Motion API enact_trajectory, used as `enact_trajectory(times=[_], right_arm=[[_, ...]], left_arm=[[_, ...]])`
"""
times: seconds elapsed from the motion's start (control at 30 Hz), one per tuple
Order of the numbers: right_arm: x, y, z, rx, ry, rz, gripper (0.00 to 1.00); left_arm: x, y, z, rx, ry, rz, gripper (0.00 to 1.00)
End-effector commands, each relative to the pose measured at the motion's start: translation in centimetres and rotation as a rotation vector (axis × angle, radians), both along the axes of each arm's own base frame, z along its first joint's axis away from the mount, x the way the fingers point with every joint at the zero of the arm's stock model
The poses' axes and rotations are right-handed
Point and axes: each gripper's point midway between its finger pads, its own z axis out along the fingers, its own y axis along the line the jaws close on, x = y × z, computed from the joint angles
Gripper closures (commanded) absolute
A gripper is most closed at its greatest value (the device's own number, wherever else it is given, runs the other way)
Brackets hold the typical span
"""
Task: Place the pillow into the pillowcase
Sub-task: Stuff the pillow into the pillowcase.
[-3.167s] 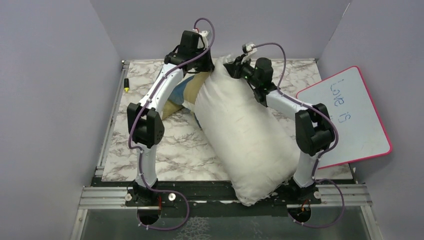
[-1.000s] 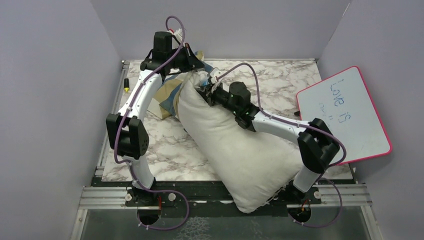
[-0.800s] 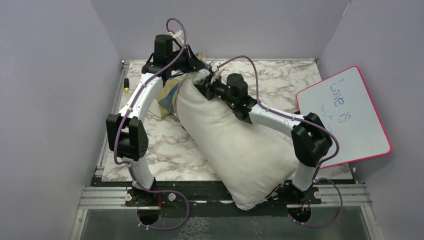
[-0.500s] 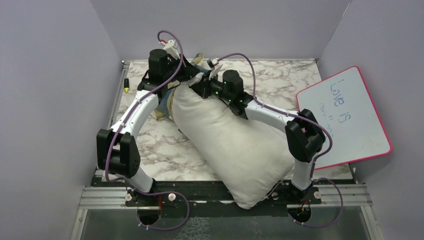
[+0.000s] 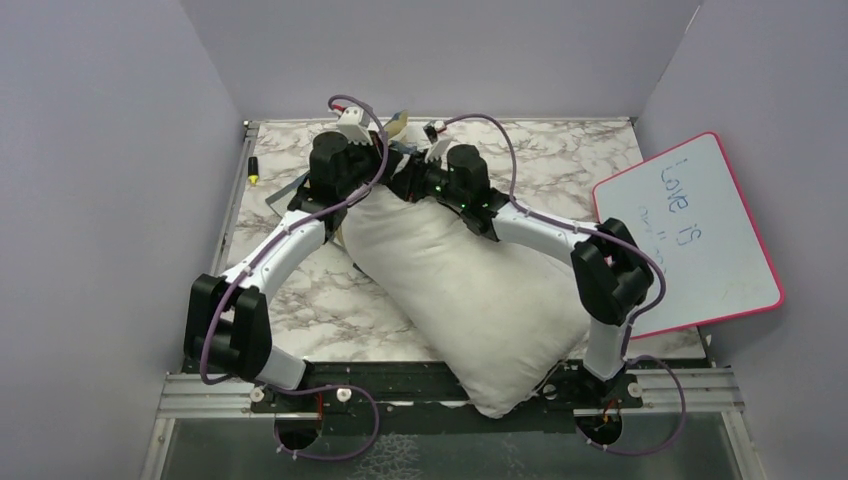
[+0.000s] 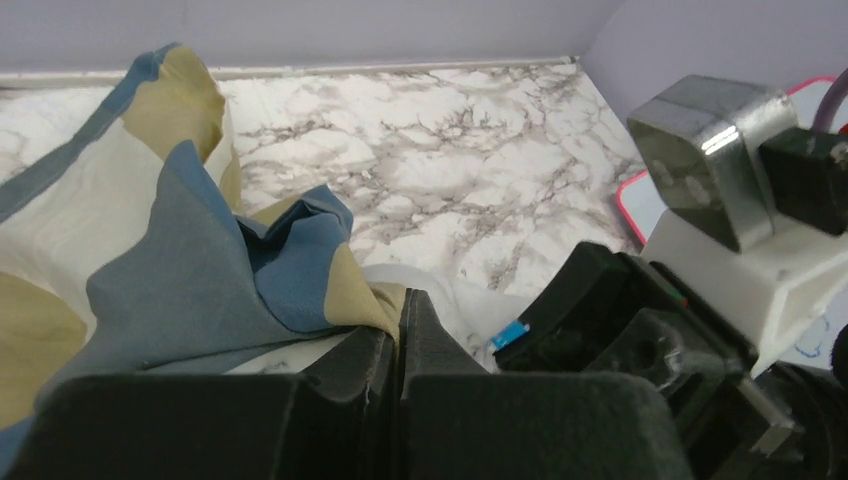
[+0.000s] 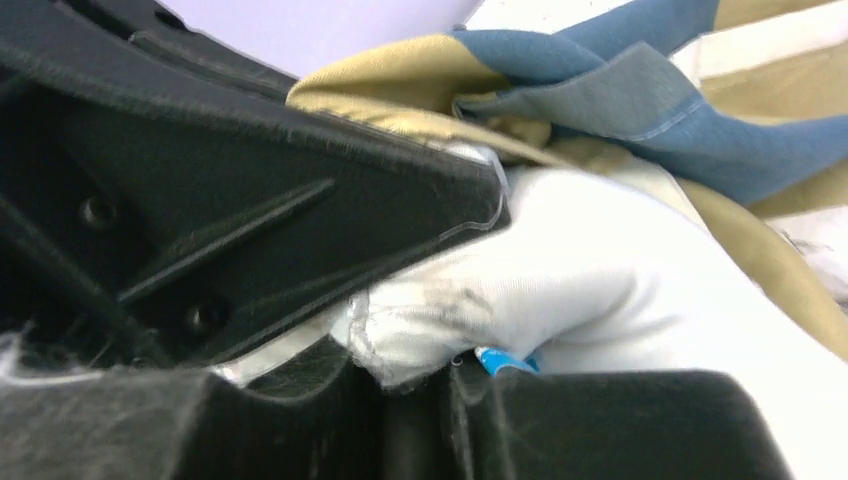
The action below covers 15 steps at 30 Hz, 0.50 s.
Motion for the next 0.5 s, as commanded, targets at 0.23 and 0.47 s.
enact_trajectory(times=[0.23,0.47], right_arm=[[-4.7,-10.3,-0.1,-0.170,0.040,-0.113,0.32],[-4.2,-11.2,1.0,-0.333,-0.125,-0.009,0.14]], left_arm=[[-4.2,-1.0,-3.2,-0.089,-0.069,0.058,1.00],[-3.3,-1.8,-2.8,-0.137,-0.018,0.056,0.93]])
